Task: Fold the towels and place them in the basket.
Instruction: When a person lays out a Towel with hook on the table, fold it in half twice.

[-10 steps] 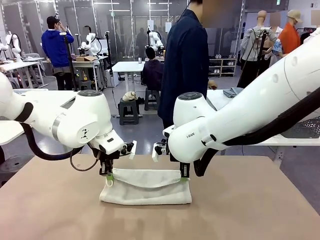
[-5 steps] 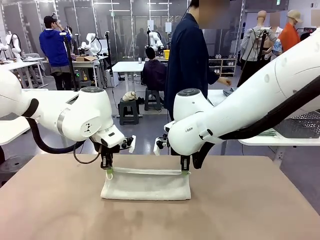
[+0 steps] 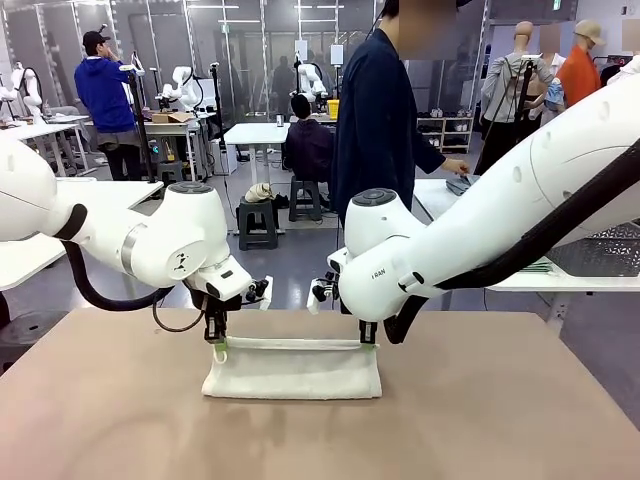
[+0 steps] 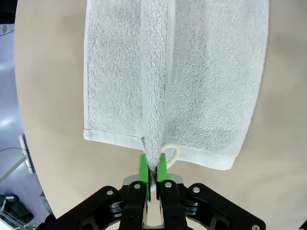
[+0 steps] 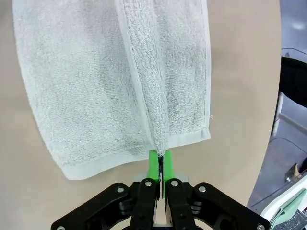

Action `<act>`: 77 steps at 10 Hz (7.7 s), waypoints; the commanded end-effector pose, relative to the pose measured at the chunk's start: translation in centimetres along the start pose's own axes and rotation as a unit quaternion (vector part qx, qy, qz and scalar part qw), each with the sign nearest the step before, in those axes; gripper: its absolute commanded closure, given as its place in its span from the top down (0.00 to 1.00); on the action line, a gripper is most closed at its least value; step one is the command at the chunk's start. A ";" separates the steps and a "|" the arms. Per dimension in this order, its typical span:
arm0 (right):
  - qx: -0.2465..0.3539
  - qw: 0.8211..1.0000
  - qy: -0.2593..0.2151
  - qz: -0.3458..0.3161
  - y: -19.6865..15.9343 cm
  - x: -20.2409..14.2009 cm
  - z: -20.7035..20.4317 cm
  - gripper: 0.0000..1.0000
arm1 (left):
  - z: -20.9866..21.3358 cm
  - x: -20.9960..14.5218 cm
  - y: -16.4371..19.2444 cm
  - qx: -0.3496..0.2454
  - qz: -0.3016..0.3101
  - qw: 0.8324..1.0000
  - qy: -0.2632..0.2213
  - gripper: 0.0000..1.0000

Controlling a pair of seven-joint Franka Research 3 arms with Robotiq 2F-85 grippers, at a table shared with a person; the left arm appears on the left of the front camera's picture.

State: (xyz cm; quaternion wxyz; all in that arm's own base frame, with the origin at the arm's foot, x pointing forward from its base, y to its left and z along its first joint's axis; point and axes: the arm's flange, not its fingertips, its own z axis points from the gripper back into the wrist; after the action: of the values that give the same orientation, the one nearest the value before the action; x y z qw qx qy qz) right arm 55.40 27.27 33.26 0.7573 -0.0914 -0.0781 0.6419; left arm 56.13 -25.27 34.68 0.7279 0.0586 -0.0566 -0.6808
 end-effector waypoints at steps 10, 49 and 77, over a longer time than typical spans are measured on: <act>-0.071 0.996 -0.049 -0.012 -0.3 -0.5 -1.2 0.73 | -1.5 -1.6 0.6 0.096 -0.010 0.995 -0.039 0.75; 0.079 0.761 -0.028 -0.643 8.1 -7.4 6.8 0.67 | 18.4 -21.8 -5.5 -0.078 0.059 0.908 -0.407 0.80; 0.041 0.725 -0.055 -0.686 4.1 -3.0 -3.4 0.47 | 18.4 -21.8 -5.5 -0.078 0.059 0.908 -0.407 0.80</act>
State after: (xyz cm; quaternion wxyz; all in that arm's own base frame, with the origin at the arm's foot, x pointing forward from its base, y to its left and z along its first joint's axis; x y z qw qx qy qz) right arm 51.50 23.90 29.32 0.9898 0.0645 -0.1243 -0.0256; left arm 46.37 -3.96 51.58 0.6797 -0.2875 -0.3021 -0.6033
